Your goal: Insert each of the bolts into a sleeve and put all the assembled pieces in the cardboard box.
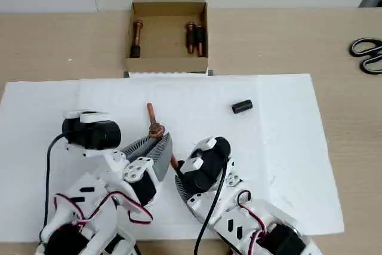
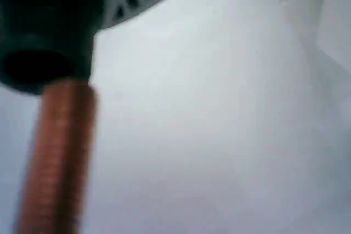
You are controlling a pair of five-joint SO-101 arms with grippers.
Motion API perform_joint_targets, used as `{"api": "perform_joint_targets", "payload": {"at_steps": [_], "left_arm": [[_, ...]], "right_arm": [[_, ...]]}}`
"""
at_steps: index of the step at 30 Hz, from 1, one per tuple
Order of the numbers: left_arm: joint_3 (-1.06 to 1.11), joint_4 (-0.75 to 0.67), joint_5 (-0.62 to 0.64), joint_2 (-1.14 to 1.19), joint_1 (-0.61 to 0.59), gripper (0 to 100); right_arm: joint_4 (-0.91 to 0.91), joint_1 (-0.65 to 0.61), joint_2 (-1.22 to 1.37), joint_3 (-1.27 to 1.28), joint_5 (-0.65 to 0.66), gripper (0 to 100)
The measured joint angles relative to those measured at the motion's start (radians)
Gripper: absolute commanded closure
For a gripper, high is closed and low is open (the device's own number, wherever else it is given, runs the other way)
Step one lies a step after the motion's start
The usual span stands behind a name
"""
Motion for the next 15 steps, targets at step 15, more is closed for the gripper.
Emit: {"api": "perform_joint_targets", "payload": {"at_steps": [15], "left_arm": [[0.018, -0.015, 0.0, 0.0, 0.025, 99]], "right_arm": [[0.0, 0.0, 0.0, 0.0, 0.0, 99.5]]}}
